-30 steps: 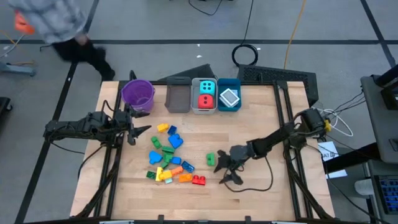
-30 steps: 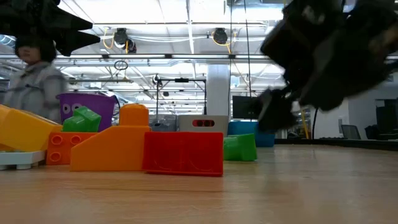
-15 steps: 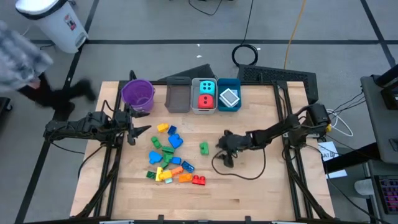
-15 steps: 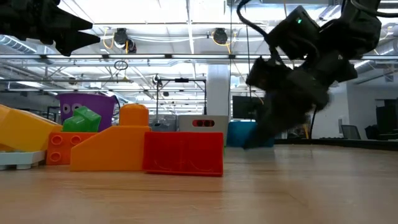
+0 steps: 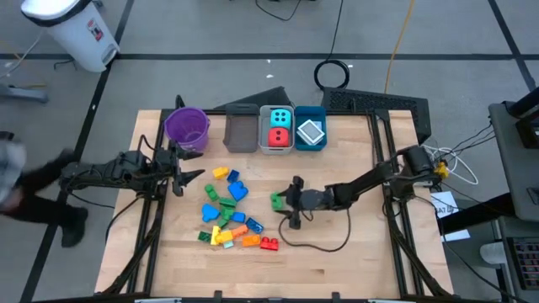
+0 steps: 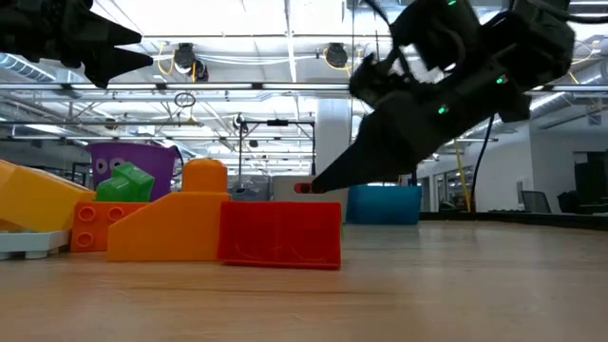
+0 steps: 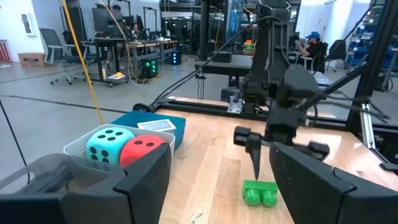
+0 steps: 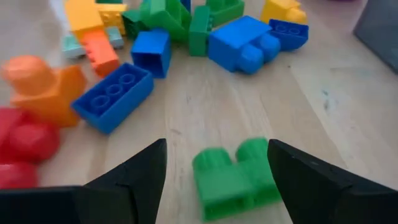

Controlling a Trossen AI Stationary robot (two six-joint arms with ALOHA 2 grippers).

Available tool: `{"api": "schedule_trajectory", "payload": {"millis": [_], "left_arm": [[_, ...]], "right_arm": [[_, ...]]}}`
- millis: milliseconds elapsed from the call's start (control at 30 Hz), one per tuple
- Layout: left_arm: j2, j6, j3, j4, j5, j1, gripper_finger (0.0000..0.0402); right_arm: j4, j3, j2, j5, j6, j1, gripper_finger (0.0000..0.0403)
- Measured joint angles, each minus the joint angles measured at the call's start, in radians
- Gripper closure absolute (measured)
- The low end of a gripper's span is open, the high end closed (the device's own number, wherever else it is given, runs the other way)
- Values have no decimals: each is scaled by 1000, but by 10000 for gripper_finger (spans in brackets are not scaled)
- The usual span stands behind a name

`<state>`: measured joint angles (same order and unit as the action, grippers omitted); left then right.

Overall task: Pick & Place Toys
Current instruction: Put the green game piece into the black bin

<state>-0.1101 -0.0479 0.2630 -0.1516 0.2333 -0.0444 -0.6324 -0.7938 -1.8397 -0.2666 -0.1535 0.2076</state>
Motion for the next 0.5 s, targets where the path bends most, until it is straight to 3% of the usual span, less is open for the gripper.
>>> {"api": "schedule_trajectory", "payload": {"millis": [133, 233, 500], "left_arm": [[-1, 0, 0, -1, 1, 0, 128], [-1, 0, 0, -1, 2, 0, 128], [-1, 0, 0, -3, 2, 0, 128]], "right_arm": [[52, -71, -80, -53, 57, -1, 149], [191, -107, -81, -55, 129, 4, 149], [528, -112, 64, -47, 182, 49, 149]]}}
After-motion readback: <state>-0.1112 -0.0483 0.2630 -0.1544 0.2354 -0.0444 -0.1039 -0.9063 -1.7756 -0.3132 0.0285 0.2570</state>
